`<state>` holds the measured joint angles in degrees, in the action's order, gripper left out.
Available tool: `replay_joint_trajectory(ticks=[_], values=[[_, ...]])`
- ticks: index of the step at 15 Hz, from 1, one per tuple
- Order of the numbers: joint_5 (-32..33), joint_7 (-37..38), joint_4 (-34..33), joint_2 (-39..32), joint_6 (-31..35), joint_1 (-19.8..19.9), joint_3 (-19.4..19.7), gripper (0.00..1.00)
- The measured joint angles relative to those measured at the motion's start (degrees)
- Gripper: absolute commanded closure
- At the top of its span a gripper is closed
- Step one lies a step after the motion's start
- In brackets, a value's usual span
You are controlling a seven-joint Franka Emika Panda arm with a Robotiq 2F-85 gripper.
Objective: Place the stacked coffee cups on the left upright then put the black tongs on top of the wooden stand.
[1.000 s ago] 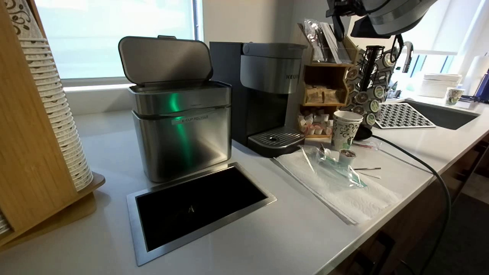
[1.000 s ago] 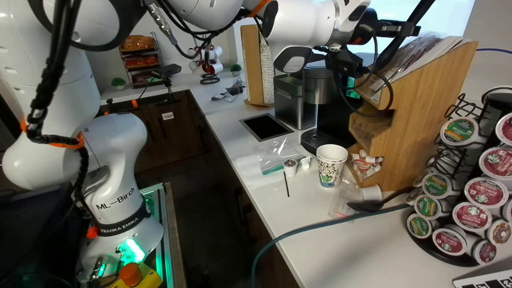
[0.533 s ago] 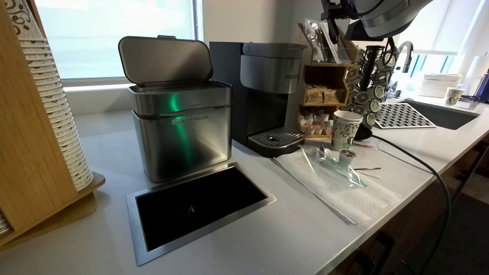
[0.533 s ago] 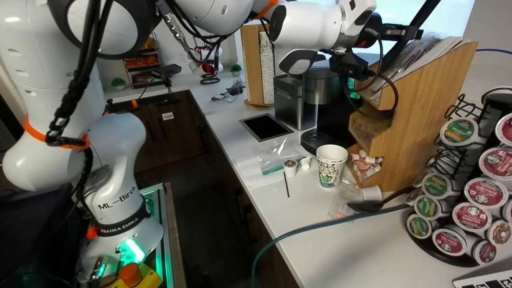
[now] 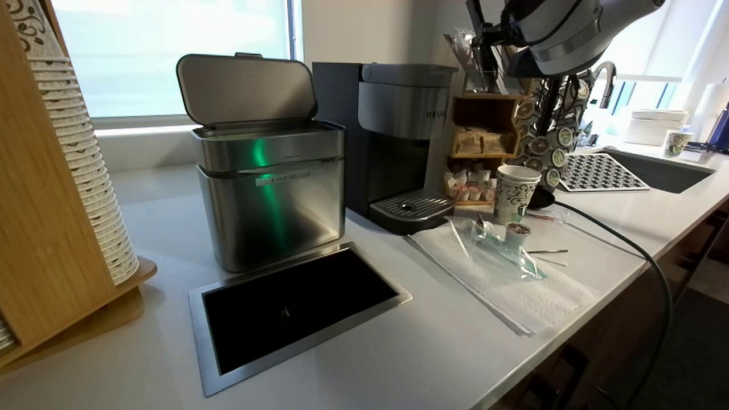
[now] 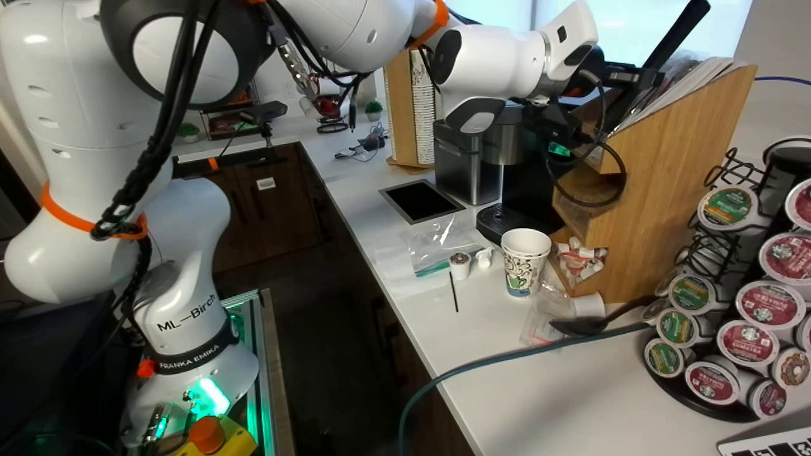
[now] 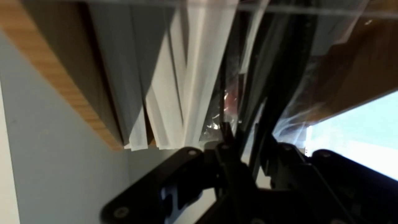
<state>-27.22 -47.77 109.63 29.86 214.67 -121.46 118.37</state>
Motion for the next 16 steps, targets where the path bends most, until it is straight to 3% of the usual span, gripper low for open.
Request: replay_joint_trajectory(ticks=[3,5,11,12,16], values=[[1.0,0.2,0.2,0.3,0.2,-1.3,2.0,0.94],[0.5,-0.3,0.7,-0.1,0.9,-1.4,2.1,0.51],[-4.9,-2.1,3.5,-4.0,3.6,-2.3,2.2,0.06],[-6.0,-2.3,3.6,-4.9,4.2,-2.5,2.2,0.01],[-9.0,-3.1,3.6,-7.8,6.0,-3.0,2.3,0.0]])
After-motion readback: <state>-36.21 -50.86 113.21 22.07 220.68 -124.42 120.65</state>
